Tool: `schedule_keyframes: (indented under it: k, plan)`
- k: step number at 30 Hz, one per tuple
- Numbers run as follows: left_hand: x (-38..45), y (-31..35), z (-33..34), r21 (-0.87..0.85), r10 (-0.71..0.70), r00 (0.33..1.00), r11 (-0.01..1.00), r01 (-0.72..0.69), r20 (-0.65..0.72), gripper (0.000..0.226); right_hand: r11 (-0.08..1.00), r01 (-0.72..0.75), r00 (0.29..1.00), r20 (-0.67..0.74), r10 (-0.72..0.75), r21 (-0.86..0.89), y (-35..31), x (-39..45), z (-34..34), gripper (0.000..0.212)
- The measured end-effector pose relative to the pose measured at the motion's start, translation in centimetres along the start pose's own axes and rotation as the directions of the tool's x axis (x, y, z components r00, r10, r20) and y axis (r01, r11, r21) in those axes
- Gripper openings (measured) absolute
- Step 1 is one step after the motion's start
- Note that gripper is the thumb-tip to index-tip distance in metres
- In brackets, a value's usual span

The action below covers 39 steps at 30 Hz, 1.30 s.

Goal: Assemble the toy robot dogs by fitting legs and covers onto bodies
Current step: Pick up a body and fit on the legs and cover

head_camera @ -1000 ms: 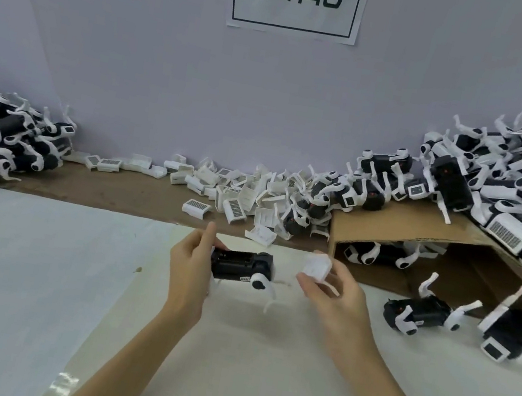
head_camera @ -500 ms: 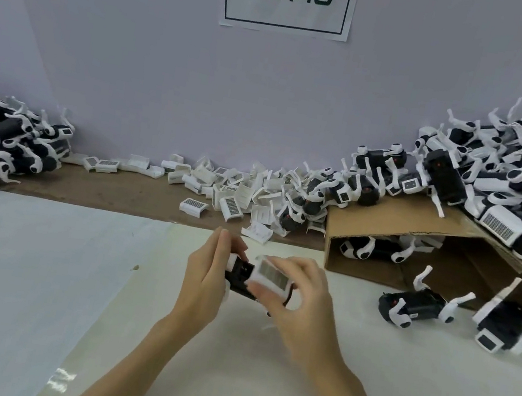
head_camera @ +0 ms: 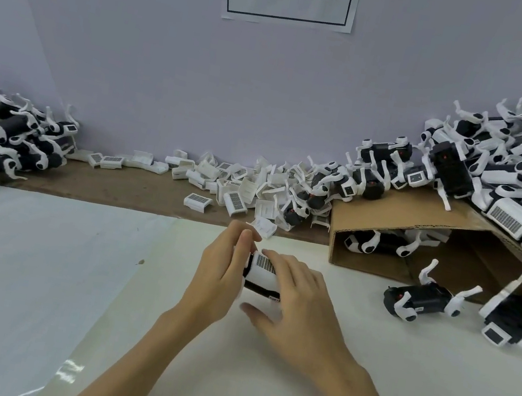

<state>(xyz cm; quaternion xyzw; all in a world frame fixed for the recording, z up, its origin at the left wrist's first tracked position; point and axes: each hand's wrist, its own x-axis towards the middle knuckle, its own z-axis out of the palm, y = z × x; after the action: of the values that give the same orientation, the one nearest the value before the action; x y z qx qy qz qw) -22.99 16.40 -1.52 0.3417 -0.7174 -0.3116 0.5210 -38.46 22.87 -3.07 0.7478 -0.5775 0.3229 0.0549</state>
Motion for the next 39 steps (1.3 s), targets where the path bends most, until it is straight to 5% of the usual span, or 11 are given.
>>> schedule_keyframes:
  k: [7, 13, 23, 31, 39]
  plan:
    - [0.2, 0.6, 0.2, -0.037, -0.119, 0.99, 0.992, 0.123, 0.078, 0.039, 0.969, -0.061, 0.989, -0.147, 0.026, -0.24, -0.5, 0.6, 0.9, 0.056]
    - [0.9, 0.3, -2.5, -0.001, -0.028, 0.903, 1.0, 0.032, 0.428, 0.035, 0.961, -0.133, 0.982, -0.165, 0.095, -0.241, 0.6, 0.5, 0.4, 0.048]
    - [0.4, -0.2, -1.3, 0.008, 0.142, 0.931, 0.988, -0.154, 0.336, 0.033, 0.982, -0.123, 0.976, -0.199, 0.093, -0.141, 1.0, 0.3, 0.5, 0.068]
    - [0.5, -0.7, -0.8, 0.035, 0.146, 0.932, 0.985, -0.167, 0.333, 0.027, 0.992, -0.047, 0.965, -0.262, 0.014, -0.119, 0.7, 0.1, 0.6, 0.074]
    - [0.2, -0.3, -0.6, -0.03, 0.065, 0.95, 0.998, -0.058, 0.307, 0.063, 0.995, 0.008, 0.956, -0.29, -0.035, -0.095, 1.1, 0.4, 0.7, 0.063]
